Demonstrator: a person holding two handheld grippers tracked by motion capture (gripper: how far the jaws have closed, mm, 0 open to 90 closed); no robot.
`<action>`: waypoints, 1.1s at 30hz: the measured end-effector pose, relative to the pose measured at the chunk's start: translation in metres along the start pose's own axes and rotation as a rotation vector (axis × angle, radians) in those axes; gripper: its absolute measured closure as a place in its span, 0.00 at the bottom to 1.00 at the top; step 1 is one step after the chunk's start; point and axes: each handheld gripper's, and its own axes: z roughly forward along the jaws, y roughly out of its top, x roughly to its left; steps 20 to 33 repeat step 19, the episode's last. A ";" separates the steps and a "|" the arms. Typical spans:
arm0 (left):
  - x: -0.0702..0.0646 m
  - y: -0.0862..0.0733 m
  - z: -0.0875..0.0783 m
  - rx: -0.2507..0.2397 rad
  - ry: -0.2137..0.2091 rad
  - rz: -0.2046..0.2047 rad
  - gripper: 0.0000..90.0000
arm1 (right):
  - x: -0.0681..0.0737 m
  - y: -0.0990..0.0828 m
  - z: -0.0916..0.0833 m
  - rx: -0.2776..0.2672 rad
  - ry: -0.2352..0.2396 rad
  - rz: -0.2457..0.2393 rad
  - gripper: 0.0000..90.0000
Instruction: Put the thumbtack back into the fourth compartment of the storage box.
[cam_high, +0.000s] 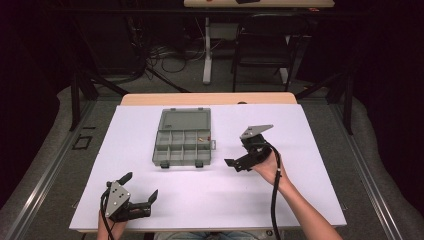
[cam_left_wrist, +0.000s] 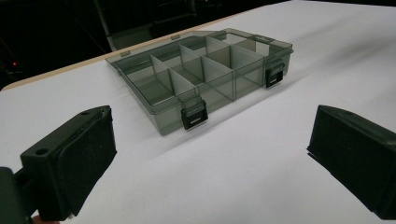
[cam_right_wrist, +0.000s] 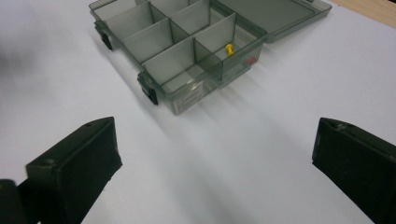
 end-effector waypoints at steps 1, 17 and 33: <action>0.000 0.000 0.000 0.001 0.000 0.000 0.00 | 0.001 -0.005 -0.004 -0.007 0.001 0.003 0.00; -0.001 0.000 0.002 0.008 -0.001 0.006 0.00 | 0.021 -0.089 -0.060 -0.070 -0.058 -0.002 0.00; -0.002 0.000 0.002 0.009 -0.002 0.005 0.00 | 0.023 -0.097 -0.064 -0.079 -0.059 -0.007 0.00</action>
